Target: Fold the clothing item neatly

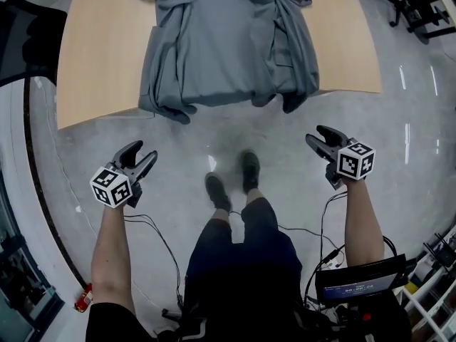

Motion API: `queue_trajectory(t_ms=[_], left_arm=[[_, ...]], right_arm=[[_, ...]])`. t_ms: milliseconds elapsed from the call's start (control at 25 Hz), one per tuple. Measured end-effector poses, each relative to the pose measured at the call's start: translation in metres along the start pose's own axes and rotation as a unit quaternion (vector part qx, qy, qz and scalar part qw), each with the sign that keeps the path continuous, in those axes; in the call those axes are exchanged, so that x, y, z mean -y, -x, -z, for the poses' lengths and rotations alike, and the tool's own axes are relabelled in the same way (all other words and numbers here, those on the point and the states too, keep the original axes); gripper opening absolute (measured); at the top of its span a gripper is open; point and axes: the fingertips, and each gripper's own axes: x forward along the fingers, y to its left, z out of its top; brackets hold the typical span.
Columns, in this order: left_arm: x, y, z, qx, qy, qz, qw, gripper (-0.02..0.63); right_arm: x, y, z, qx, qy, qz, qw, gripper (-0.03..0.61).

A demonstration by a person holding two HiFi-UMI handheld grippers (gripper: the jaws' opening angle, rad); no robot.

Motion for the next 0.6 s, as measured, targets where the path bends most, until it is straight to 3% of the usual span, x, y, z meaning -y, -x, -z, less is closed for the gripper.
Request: queue_trajectory(t_ms=[200,440,600], left_arm=[[-0.012,-0.033,-0.028,0.003,-0.036,0.012,0.9993,0.243],[-0.004,-0.072,-0.048,-0.003,-0.089,0.076,0.9931,0.318],[0.011,-0.100,-0.042,-0.003,-0.090,0.140,0.9861,0.328]], right_arm=[[0.021,-0.025,-0.049,0.019,0.064,-0.012,0.998,0.241],[0.004,-0.059,-0.058,0.000,0.116,-0.122,0.986,0.264],[-0.006,-0.079,-0.052,0.000,0.125,-0.179,0.976,0.276]])
